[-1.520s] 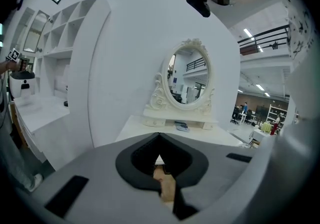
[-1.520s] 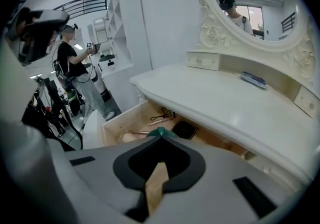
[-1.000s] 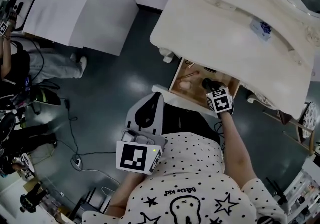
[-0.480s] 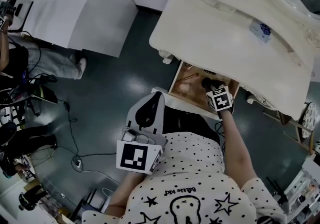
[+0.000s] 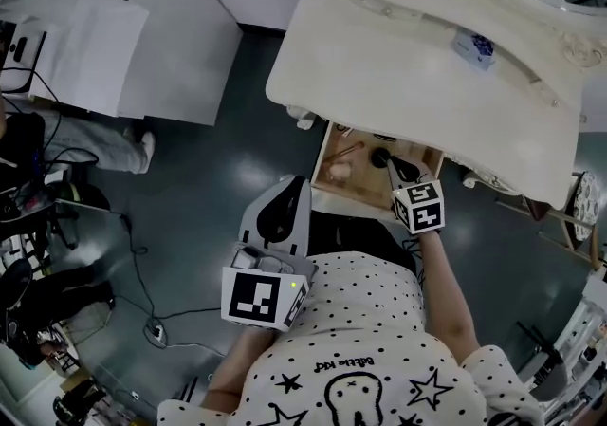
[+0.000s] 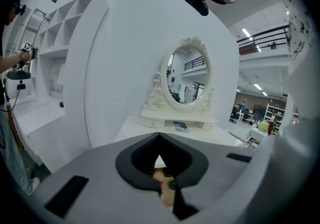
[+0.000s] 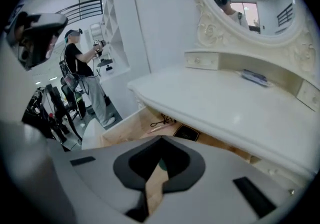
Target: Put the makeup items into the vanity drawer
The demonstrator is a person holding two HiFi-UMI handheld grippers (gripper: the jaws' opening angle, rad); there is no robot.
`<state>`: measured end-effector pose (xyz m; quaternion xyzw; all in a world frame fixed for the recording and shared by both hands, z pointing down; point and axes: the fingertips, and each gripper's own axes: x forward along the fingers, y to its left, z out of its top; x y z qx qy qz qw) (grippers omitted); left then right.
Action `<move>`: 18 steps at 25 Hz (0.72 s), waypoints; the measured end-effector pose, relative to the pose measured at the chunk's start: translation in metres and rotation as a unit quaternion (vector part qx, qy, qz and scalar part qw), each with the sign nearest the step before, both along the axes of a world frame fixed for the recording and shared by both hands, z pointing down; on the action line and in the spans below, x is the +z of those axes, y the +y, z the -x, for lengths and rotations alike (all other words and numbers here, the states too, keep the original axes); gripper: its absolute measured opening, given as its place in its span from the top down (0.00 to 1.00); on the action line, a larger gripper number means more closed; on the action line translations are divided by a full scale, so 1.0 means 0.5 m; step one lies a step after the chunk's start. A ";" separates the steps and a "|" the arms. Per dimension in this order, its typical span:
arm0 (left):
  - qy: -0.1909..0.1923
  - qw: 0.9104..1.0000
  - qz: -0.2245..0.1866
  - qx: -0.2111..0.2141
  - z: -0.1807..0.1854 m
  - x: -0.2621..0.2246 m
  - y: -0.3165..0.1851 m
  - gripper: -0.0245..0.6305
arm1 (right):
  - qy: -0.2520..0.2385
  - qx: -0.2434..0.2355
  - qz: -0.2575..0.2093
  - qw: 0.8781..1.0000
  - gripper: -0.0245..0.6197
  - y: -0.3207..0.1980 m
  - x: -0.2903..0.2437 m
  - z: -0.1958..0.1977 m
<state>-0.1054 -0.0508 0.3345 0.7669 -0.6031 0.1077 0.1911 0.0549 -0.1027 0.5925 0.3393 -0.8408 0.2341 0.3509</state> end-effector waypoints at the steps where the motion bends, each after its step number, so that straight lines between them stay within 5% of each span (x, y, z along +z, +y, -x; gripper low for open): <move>1: 0.001 1.000 0.000 0.005 -0.005 0.001 -0.002 0.97 | -0.010 0.012 -0.006 1.000 0.95 0.002 -0.019 -0.002; 11: 0.017 0.997 -0.009 0.072 -0.059 0.007 -0.024 0.97 | -0.125 0.120 -0.079 0.982 0.95 0.026 -0.231 -0.039; 18: 0.026 0.993 -0.018 0.118 -0.081 -0.011 -0.001 0.97 | -0.149 0.177 -0.134 0.964 0.95 0.090 -0.358 -0.073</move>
